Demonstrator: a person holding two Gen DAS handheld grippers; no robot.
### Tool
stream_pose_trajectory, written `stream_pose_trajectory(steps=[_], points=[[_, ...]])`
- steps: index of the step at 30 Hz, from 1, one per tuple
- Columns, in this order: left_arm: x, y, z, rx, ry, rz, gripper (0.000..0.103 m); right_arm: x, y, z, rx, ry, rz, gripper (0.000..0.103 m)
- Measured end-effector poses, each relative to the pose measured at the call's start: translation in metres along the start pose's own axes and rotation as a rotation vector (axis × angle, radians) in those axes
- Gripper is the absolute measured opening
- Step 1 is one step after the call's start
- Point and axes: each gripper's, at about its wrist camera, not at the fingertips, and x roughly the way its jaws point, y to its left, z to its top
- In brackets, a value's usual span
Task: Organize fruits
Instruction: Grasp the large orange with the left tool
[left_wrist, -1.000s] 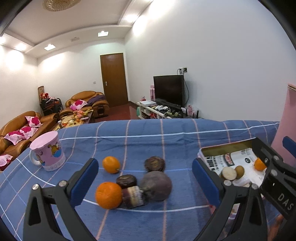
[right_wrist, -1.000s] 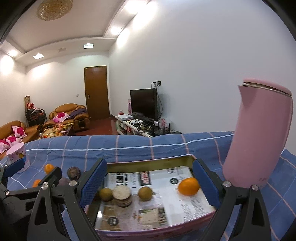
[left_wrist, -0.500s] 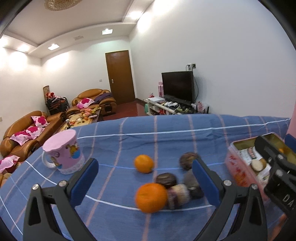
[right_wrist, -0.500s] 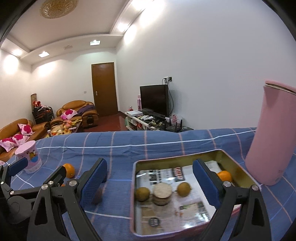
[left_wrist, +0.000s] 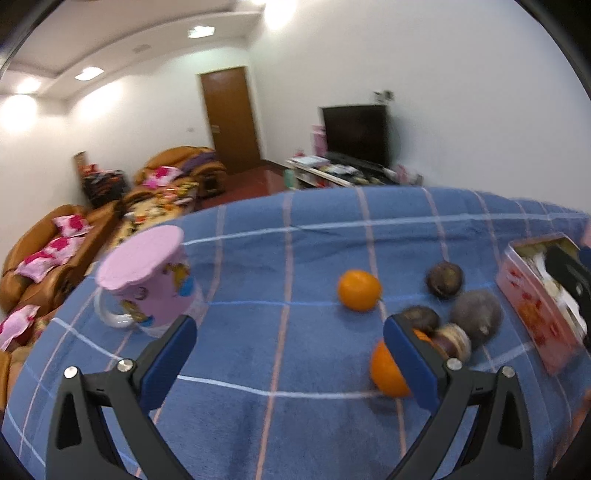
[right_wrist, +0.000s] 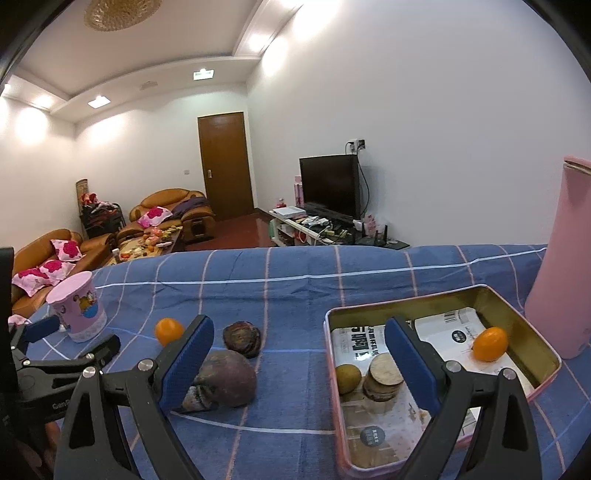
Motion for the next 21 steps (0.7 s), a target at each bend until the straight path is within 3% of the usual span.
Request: stream_pose_trajectory(steps=[5,11,14,21], points=[[-0.003,-0.024,-0.006,0.127,0.015,-0.092,0.103,-0.004,-0.005,-0.003,0.022,0.016,0.023,0.095],[0.004,-0.054,-0.009,0.238,0.058,-0.108,0.096,-0.003,-0.006,-0.003,0.016,0.028,0.017,0.095],[0.008,-0.047,-0.007,0.200,0.086,-0.126,0.092,-0.003,-0.005,-0.003,0.010,0.028,0.019,0.095],[0.026,-0.031,-0.010,0.058,0.195,-0.303,0.062,-0.003,-0.003,-0.003,0.006,0.035,0.027,0.095]])
